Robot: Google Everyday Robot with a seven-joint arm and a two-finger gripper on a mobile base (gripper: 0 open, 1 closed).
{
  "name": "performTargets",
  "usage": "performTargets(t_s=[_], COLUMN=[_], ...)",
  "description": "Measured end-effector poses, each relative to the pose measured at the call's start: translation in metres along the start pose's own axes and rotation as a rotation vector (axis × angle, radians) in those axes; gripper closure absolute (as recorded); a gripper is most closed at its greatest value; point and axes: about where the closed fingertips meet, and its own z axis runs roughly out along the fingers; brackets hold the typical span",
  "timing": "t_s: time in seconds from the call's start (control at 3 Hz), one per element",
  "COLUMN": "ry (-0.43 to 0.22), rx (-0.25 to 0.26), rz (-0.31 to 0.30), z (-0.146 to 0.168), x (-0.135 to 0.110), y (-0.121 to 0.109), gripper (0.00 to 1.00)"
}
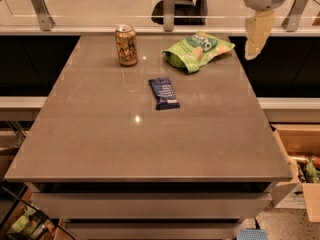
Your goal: Pick green rice chip bag
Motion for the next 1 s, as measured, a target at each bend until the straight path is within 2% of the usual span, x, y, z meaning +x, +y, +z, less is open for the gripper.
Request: performTargets(t_s=[1.0], ry=[-0.038], rx=[-0.092], rz=[-0.092], z=[0.058], x=[-0.012], y=[-0.037], gripper=[0.00])
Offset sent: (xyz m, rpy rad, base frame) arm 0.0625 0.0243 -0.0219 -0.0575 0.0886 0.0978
